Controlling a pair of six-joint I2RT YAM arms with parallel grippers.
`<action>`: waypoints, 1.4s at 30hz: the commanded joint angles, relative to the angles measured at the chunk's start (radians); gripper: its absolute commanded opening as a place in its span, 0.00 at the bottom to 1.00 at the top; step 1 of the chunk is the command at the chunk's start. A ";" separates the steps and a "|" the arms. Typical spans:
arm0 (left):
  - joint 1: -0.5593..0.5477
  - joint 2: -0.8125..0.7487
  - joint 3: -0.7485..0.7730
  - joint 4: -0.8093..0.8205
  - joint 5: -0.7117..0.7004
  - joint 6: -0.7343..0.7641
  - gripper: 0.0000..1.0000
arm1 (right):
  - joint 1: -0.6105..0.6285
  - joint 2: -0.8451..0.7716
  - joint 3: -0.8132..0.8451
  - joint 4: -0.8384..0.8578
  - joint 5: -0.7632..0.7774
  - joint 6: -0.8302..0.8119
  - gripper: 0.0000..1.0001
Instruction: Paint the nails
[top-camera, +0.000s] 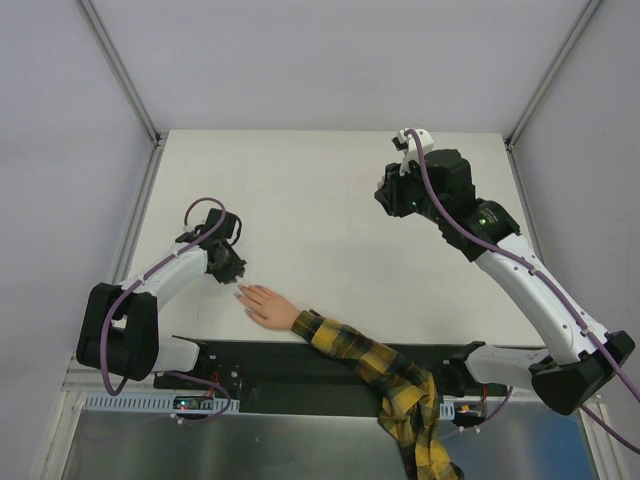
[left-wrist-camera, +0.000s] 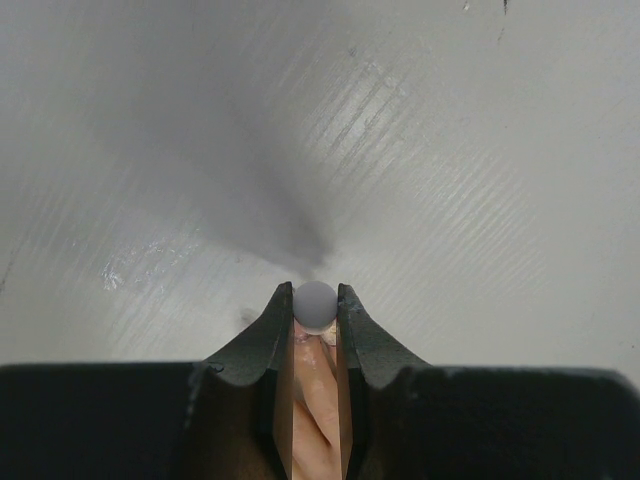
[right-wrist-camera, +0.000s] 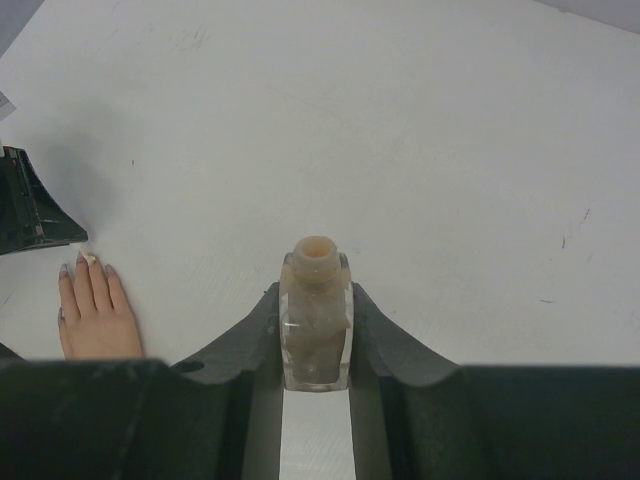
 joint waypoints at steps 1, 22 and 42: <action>-0.001 0.007 -0.008 -0.012 -0.020 -0.017 0.00 | -0.001 -0.013 0.025 0.033 -0.009 0.005 0.00; -0.001 0.027 0.009 0.017 -0.049 0.008 0.00 | -0.002 0.008 0.037 0.031 -0.001 -0.003 0.00; 0.016 0.025 0.004 0.029 -0.074 0.012 0.00 | -0.001 0.019 0.050 0.039 0.003 -0.012 0.00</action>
